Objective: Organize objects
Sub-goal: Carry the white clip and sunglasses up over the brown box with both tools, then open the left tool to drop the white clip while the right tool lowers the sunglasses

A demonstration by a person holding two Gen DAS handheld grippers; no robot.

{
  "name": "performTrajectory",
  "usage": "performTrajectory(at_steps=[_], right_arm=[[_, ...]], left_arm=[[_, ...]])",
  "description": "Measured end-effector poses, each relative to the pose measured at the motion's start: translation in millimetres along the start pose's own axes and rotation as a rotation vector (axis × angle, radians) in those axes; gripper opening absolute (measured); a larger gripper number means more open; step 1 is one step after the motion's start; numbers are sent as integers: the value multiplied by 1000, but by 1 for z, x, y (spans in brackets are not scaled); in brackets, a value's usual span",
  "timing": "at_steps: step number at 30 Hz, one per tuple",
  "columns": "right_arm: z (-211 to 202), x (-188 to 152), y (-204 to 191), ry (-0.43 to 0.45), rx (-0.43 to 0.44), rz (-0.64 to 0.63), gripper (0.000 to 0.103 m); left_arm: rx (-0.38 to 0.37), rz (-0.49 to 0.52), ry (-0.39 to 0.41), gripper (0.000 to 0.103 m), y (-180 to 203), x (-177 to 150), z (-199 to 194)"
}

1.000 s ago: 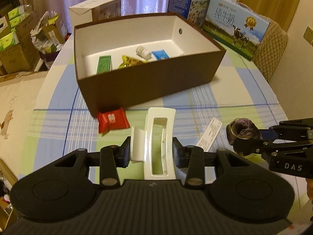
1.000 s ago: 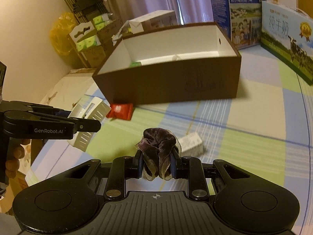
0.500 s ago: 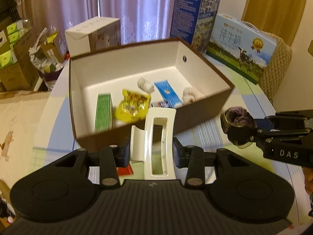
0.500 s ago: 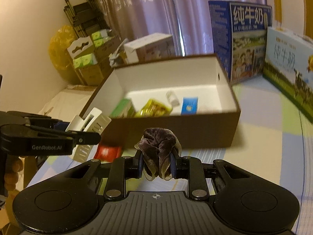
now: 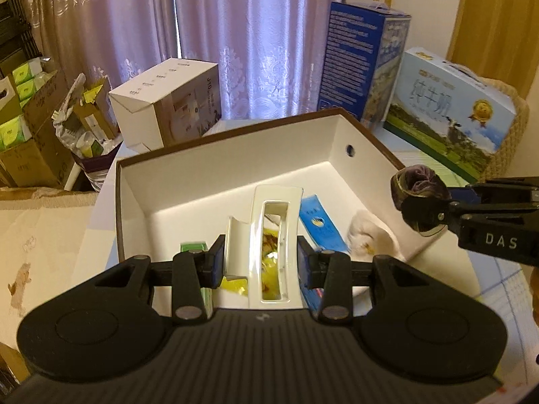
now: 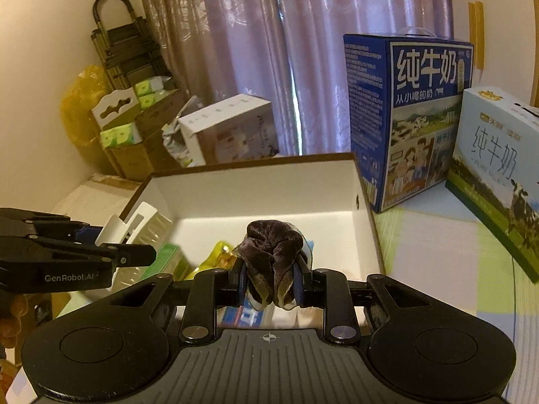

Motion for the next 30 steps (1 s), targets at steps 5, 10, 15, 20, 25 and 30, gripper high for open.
performTrajectory(at_steps=[5,10,15,20,25,30], right_arm=[[24,12,11,-6,-21,5,23],[41,18,18,-18,-36,13,23],[54,20,22,-31,-34,27,23],[61,19,23,-41,-35,28,23],[67,19,25,-48,-39,30,23],[70,20,29,-49,-42,42,24]], left_arm=[[16,3,-24,36,-9,13,28],[31,-1,-55,36,-18,18,54],[50,-1,-79,36,-23,22,74],[57,5,-88,36,-25,24,88],[61,3,-93,36,-30,28,100],[83,15,-50,60,-36,36,103]])
Point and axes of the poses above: each gripper's, at about its wrist camera, not at the fingertips, and z roughly the way its jaws point, y to its right, x to its top, the point moved 6 cm from there along z, roughly the way its jaws point, and after that the axes turned 7 degrees about z, right-handed, at the moved point
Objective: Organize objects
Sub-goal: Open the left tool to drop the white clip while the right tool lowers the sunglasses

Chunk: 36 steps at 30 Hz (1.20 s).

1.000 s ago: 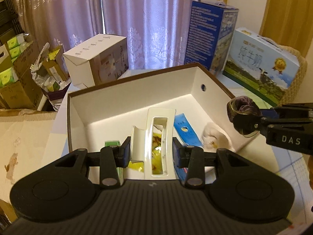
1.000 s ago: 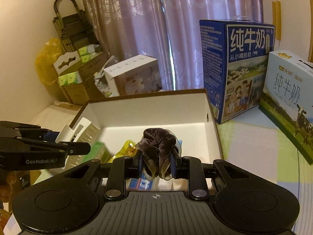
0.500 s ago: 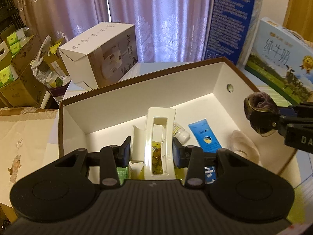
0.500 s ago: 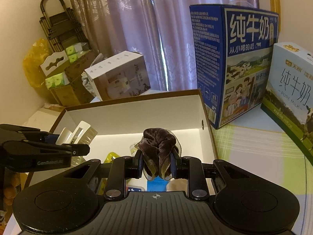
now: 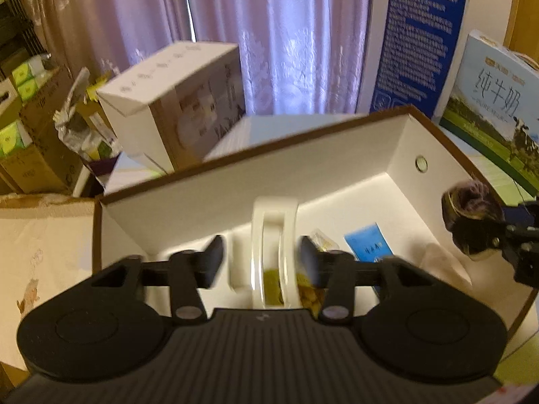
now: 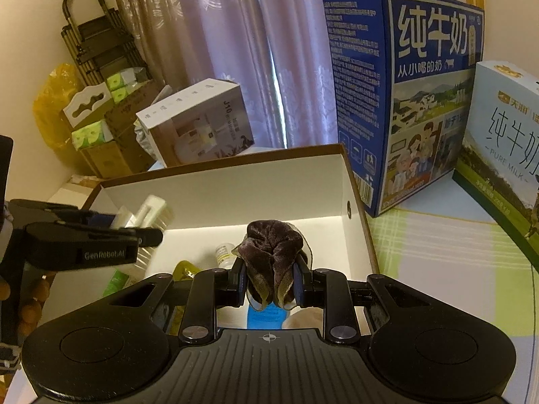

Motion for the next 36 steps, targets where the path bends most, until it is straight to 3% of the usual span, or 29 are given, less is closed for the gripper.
performTrajectory(at_steps=[6,20,21,25,31,36], right_arm=[[2,3,2,7,-1,12,24],[8,12,-1,28,-13,19,24],[8,15,-1,38,-12,24,25],[5,25,0,85,-25,44,47],[-11,36,-1,154,-1,39,67],[-21,32,-2,141,-4,36,69]], left_arm=[[26,3,18,71,-10,4,-4],[-10,-41,-40,73,-17,-19,-12],[-10,-44,-40,74,-18,-19,-12],[-14,-53,-35,77,-19,-19,-17],[-17,-57,-12,83,-20,-18,-29],[-29,-71,2,88,-19,-18,-41]])
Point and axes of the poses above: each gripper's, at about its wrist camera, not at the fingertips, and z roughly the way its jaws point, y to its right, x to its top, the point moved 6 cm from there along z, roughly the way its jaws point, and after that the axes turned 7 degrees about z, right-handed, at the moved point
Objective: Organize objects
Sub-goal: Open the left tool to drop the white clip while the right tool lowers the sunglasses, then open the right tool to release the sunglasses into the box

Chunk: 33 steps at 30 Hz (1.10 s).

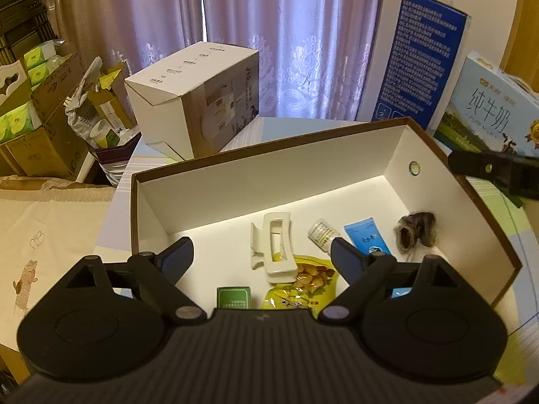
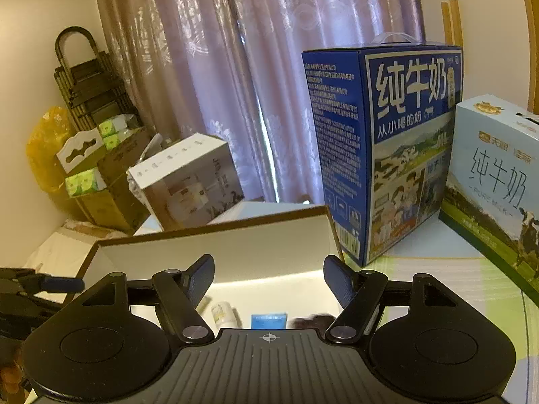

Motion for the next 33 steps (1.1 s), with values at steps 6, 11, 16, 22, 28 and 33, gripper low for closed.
performTrajectory(at_steps=[6,11,16,22,28,33], right_arm=[[-16,-16,-2,-34,3,-9,69],[-33,-30,-4,-56,7,6,70],[-51,-41,-7,-59,-5,15,70],[-71,-50,-12,-58,-6,32,70],[-91,-58,-21,-55,4,37,70],[-109,-67,-30,-56,10,35,70]], left_arm=[[-7,-5,16,93,4,-2,-17],[-5,-16,27,97,5,-7,-36],[-12,-21,29,97,9,-17,-52],[-25,-41,22,97,12,-32,-69],[-28,-61,19,97,13,-48,-89],[-39,-69,10,97,19,-62,-104]])
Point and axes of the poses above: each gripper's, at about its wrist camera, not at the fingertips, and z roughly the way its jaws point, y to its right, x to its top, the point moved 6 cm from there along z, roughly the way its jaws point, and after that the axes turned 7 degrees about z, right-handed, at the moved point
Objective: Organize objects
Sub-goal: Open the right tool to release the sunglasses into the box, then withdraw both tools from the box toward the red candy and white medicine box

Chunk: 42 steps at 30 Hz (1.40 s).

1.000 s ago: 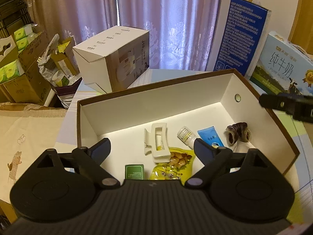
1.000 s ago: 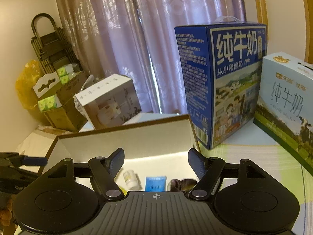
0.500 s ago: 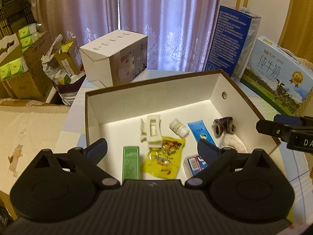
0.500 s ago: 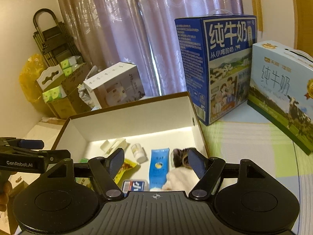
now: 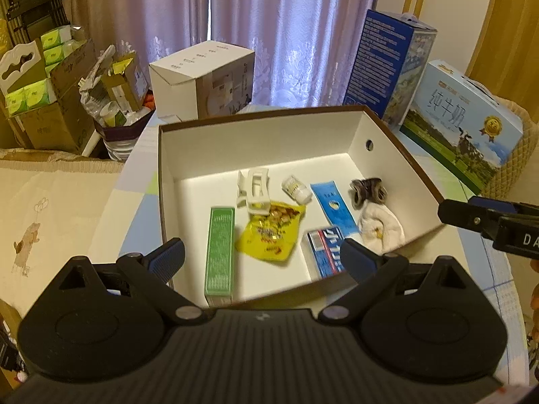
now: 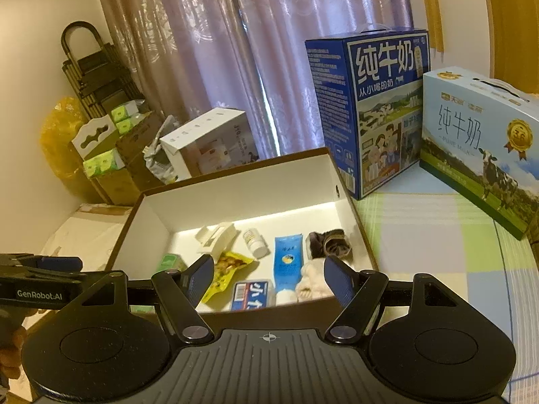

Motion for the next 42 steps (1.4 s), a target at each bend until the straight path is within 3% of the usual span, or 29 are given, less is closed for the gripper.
performTrajectory(at_steps=[25,42], right_arm=[[-68,-86,-19,-86,8,5,70],[-78,-145,-12,-212,-2,25,70]], left_arm=[[-48,3,-63,97,34,-89,-62],[-42,1,-139,97,41,-135,-69]])
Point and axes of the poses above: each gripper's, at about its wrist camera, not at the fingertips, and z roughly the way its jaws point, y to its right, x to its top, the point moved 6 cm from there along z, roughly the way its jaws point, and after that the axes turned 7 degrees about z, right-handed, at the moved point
